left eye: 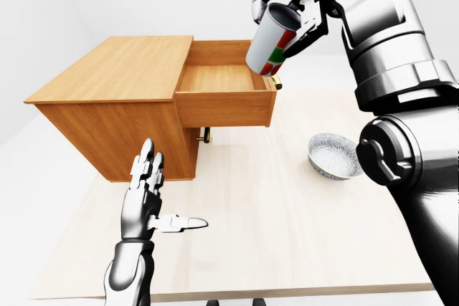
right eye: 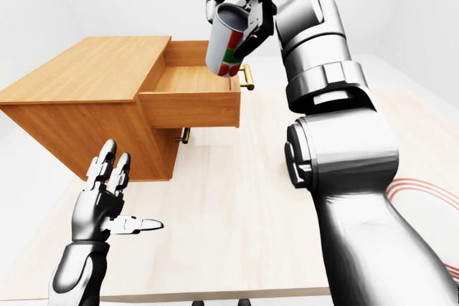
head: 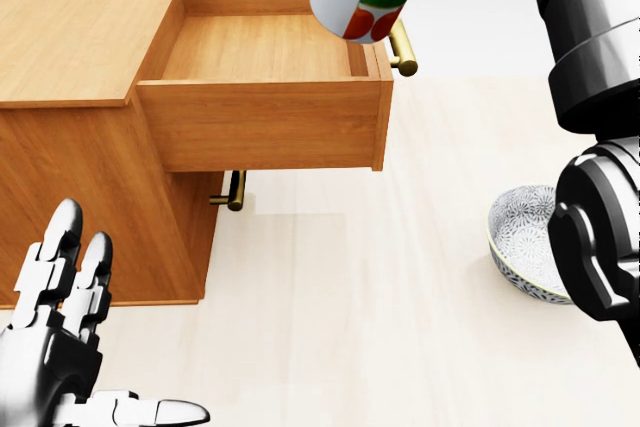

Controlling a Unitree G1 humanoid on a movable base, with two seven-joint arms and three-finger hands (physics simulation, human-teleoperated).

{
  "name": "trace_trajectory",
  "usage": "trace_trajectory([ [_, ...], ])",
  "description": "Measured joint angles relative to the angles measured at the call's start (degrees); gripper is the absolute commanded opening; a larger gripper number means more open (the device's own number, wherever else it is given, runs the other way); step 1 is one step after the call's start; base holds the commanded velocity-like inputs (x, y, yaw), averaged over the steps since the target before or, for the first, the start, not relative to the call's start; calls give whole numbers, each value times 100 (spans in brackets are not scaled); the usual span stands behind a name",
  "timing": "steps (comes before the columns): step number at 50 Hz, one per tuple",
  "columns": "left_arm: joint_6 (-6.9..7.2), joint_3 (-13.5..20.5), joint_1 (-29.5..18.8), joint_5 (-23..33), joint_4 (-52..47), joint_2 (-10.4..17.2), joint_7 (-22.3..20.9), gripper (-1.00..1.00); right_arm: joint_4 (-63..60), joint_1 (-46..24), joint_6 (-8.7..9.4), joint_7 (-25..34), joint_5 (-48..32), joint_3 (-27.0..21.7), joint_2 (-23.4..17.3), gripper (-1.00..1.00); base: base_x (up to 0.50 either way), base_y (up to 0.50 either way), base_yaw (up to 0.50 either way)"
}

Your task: Put the ketchup in the top drawer of the cabinet.

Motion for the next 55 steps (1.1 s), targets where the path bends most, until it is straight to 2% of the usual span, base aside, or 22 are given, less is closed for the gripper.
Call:
trace_trajectory([
  [14,-21,-10,6,5,19,3,-9,100,121,155,0,-483,186,-42,89,-100,0,0,0],
  [26,67,-9,4,-1,-65,5,-11,100,204,282,0,-1065,179,-45,181,-100,0,0,0],
  [32,48,-13,0,4,-34,4,-16,100,235,315,0,-1392,148,-53,216,-100,0,0,0],
  [36,100,-15,1,3,-84,7,-13,100,248,325,0,-1553,132,-58,241,-100,0,0,0],
  [39,119,-17,7,2,-110,6,-15,100,256,332,0,-1658,124,-62,261,-100,0,0,0],
  [47,66,-17,15,5,-65,1,-25,100,289,368,0,-1883,115,-83,314,-100,0,0,0],
  [55,120,-12,19,-3,-121,4,-24,100,320,391,0,-2018,135,-112,372,-100,0,0,0],
])
